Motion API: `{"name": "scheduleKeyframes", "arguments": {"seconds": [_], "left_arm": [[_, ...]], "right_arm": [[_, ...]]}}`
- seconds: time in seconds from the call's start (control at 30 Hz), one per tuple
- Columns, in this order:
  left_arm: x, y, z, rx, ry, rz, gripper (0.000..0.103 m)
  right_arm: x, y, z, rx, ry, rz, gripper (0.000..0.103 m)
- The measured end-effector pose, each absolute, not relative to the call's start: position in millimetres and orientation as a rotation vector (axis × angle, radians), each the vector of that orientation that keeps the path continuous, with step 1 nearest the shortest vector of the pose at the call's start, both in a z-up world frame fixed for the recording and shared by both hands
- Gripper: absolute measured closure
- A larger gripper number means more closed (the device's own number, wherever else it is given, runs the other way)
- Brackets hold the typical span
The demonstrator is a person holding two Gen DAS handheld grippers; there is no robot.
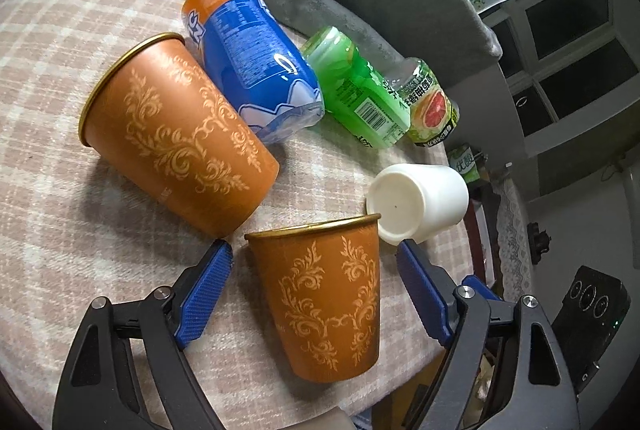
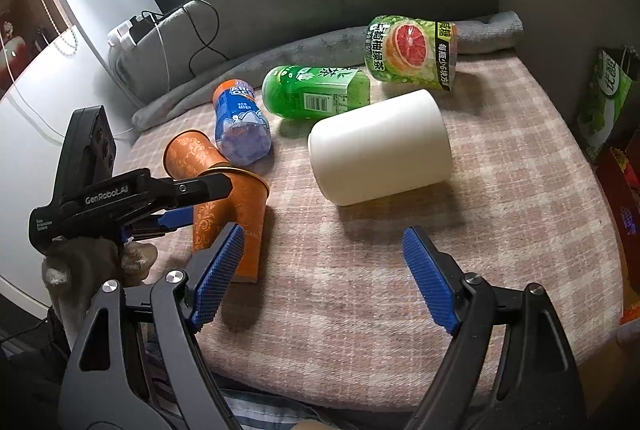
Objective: Flip cup upright
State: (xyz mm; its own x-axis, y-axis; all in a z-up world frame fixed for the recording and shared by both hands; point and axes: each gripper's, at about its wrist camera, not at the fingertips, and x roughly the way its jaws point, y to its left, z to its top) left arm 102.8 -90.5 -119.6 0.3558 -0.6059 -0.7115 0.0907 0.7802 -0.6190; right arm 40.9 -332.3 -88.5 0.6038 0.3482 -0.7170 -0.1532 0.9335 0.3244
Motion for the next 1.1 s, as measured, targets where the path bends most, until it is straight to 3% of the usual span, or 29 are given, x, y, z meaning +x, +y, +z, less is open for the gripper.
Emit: {"name": "scheduleKeyframes", "arguments": {"seconds": [0.37,1.1], "left_arm": [[107.7,-93.8,-125.5,-0.526,1.144,-0.476,0.031],[87.6,-116.6,-87.6,-0.352,0.978,-0.479,0.031]], "right_arm": [[42.4,-334.0,-91.3,0.232,0.877,0.279,0.019],[36.9,-334.5,-83.2,0.22,0.839,0.258,0.019]]}}
